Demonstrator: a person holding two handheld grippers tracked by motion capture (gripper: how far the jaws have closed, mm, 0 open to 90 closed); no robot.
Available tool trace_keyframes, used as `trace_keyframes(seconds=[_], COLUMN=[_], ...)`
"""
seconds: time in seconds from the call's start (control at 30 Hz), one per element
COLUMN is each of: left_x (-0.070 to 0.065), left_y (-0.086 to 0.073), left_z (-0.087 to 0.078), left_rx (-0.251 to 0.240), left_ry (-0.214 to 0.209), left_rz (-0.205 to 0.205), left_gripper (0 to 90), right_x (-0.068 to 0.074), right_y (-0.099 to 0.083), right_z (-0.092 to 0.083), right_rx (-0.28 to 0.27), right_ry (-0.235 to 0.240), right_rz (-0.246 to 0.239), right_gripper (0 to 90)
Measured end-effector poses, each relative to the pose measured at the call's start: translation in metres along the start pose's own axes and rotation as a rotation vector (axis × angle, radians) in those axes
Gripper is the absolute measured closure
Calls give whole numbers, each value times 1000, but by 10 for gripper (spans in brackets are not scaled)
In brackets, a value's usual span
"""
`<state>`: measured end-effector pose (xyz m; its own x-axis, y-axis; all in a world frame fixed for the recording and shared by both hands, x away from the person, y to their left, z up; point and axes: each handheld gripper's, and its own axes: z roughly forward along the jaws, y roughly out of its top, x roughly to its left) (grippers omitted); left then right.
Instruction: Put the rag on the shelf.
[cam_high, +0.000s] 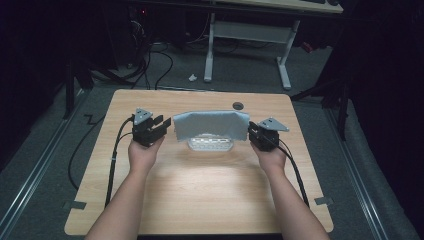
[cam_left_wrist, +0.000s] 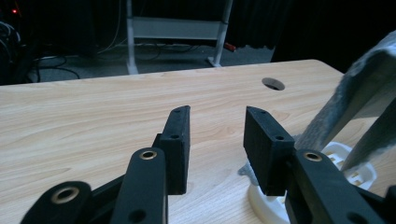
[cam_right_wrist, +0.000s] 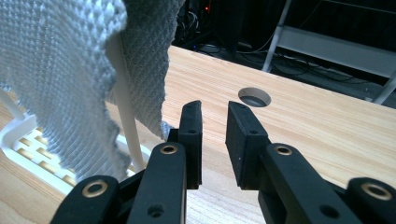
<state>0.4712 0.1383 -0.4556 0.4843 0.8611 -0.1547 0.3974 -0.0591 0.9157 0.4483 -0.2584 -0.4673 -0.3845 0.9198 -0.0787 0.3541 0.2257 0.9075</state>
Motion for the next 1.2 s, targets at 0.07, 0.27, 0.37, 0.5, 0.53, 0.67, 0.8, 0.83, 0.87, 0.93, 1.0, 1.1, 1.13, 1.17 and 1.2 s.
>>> trace_keyframes(seconds=[0.07, 0.27, 0.37, 0.5, 0.53, 0.67, 0.8, 0.83, 0.87, 0.93, 1.0, 1.1, 1.13, 1.17, 1.2], left_x=[1, 6, 9, 12, 13, 17, 17, 15, 13, 3, -12, -36, -46, -56, -65], left_y=[-1, -9, -12, -14, -15, -17, -21, -23, -27, -38, -53, -71, -77, -83, -88], left_z=[-1, -4, -8, -17, -19, -34, -48, -54, -60, -71, -82, -94, -97, -99, -102], left_rx=[8, 38, 43, 54, 55, 49, 51, 49, 48, 45, 63, 88, 108, 122, 133], left_ry=[6, 24, 30, 41, 41, 45, 39, 33, 25, 4, -25, -77, -106, -126, -150], left_rz=[8, 40, 53, 73, 76, 88, 100, 96, 90, 98, 103, 107, 113, 122, 117], left_gripper=[611, 604, 586, 553, 547, 523, 503, 496, 491, 486, 483, 472, 467, 462, 459], right_x=[-1, -5, -6, -8, -9, -9, -10, -9, -8, -3, 4, 20, 27, 34, 41], right_y=[1, 4, 6, 7, 8, 8, 5, 4, 4, 2, -1, -9, -13, -18, -24], right_z=[-1, -9, -13, -19, -21, -32, -44, -48, -52, -64, -78, -98, -104, -110, -114], right_rx=[-6, -13, -21, -29, -31, -43, -62, -47, -35, -46, -68, -54, -50, -45, -37], right_ry=[-3, -17, -24, -35, -36, -48, -58, -56, -51, -44, -29, 15, 29, 39, 50], right_rz=[0, -10, -11, -25, -31, -46, -47, -53, -56, -76, -80, -94, -90, -91, -82], right_gripper=[768, 758, 743, 721, 713, 668, 626, 602, 581, 561, 557, 535, 535, 534, 532])
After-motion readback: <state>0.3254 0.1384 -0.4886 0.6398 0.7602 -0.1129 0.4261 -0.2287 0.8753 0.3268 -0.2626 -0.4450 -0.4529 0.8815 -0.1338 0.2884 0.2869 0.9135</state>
